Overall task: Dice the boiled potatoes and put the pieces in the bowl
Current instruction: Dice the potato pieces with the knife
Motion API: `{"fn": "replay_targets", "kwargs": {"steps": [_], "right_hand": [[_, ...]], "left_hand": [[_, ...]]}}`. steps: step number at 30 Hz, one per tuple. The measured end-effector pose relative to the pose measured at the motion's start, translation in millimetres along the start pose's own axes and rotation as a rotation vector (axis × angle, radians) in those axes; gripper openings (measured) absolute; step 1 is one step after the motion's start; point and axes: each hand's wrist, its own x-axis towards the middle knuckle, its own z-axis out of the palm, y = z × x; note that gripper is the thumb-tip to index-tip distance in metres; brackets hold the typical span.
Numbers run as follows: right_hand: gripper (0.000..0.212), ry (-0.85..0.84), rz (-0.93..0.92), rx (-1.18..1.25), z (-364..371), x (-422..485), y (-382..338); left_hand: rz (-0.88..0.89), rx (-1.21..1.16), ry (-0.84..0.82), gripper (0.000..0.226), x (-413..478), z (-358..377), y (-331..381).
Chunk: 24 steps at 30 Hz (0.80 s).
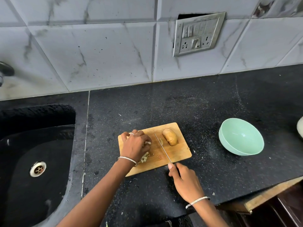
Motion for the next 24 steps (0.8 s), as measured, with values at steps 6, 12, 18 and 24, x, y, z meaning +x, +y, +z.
{"fn": "replay_targets", "kwargs": {"steps": [6,12,18,24], "right_hand": [[0.044,0.007,-0.008,-0.010,-4.7,1.7,-0.2],[0.046,-0.007,-0.007,-0.012,-4.8,3.4,0.9],[0.042,-0.024,-0.007,-0.032,-5.0,2.8,-2.8],[0.060,-0.044,0.004,-0.046,-2.8,3.2,-2.7]], "left_hand": [[-0.054,-0.028,0.051,0.011,-1.1,-4.2,1.8],[-0.060,0.001,0.072,0.014,-3.0,-6.0,0.1],[-0.066,-0.009,0.032,0.020,-5.1,-9.0,1.9],[-0.029,0.007,-0.001,0.018,-3.8,-6.5,3.1]]}}
